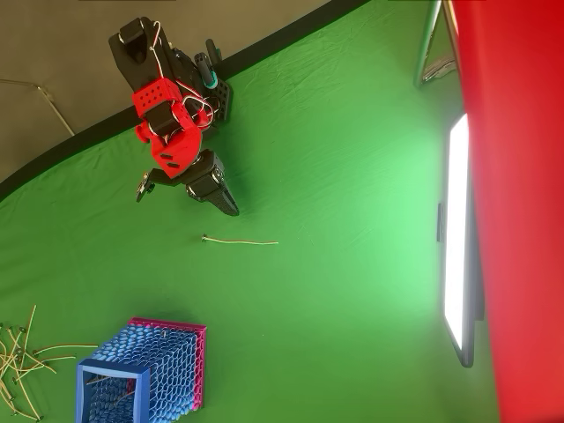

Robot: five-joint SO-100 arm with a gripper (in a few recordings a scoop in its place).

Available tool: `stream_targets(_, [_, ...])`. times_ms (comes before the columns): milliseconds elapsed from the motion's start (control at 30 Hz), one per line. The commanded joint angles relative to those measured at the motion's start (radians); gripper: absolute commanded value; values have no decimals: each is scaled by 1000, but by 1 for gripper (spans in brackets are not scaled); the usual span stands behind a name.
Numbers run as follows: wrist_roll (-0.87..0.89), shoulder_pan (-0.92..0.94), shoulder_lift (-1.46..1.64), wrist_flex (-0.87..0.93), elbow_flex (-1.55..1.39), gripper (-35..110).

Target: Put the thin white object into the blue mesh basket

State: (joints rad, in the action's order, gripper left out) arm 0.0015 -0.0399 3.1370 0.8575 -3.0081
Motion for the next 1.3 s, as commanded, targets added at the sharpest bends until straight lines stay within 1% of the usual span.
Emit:
stream_targets(0, [41,8,-60,31,94,1])
stream_targets(100, [89,14,-129,66,163,1])
stream_targets(333, [192,55,-364,72,319,1])
stream_targets(400, [193,67,-436,74,371,2])
stream_targets(533, [210,95,-574,78,468,1])
stream_targets(700, [202,124,-752,141,612,1])
stream_targets(833, [210,164,-876,158,699,1])
stream_targets(1100, [210,238,-1111,153,834,1])
stream_targets(1267, [207,275,-1272,91,884,1])
